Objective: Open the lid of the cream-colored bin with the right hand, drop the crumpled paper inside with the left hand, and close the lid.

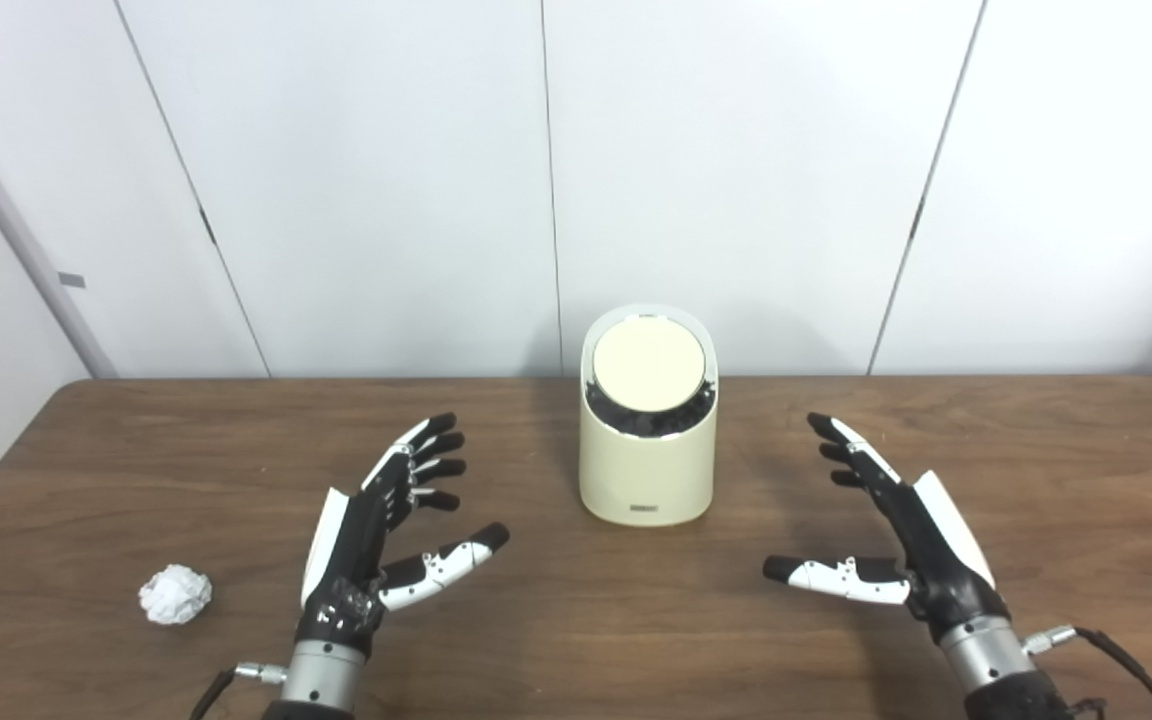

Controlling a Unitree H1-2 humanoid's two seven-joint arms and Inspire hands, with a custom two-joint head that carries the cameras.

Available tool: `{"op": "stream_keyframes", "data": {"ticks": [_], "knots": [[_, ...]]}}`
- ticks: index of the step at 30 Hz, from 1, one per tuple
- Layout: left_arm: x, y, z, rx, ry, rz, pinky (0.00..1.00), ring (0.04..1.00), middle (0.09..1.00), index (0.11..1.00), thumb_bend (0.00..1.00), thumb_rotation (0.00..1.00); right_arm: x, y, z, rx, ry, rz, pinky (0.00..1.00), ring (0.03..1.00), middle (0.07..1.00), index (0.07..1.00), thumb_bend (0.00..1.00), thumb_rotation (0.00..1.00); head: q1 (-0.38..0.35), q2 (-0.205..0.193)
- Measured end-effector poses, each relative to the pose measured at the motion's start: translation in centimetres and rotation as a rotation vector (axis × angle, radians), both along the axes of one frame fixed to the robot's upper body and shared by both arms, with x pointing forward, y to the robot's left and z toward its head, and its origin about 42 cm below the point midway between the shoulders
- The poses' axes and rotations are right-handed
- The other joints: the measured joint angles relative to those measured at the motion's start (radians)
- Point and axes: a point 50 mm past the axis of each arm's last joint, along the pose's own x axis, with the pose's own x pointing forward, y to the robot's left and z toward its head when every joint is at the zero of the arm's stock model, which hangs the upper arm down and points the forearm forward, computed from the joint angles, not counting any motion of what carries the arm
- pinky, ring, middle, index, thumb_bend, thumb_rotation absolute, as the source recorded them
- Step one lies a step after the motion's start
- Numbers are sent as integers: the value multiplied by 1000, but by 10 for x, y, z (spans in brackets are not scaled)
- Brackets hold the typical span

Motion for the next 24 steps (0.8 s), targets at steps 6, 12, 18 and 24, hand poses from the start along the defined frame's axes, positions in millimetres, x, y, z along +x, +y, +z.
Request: {"op": "stream_keyframes", "data": {"ticks": [6,12,18,24], "knots": [[0,-1,0,-1,0,-2,638,769,834,877,730,151,0,0,0,0,0,0,814,881,921,917,838,392,0,0],[0,-1,0,-1,0,-3,637,773,836,877,730,148,0,0,0,-4,0,-1,795,868,917,914,843,401,-3,3],[0,-1,0,-1,0,-3,638,772,836,878,731,137,0,0,0,-3,-1,0,816,882,920,912,820,421,-6,2],[0,-1,0,-1,1,-5,641,765,835,878,732,144,7,10,10,-11,-31,7,791,875,911,904,802,424,-15,-3]]}}
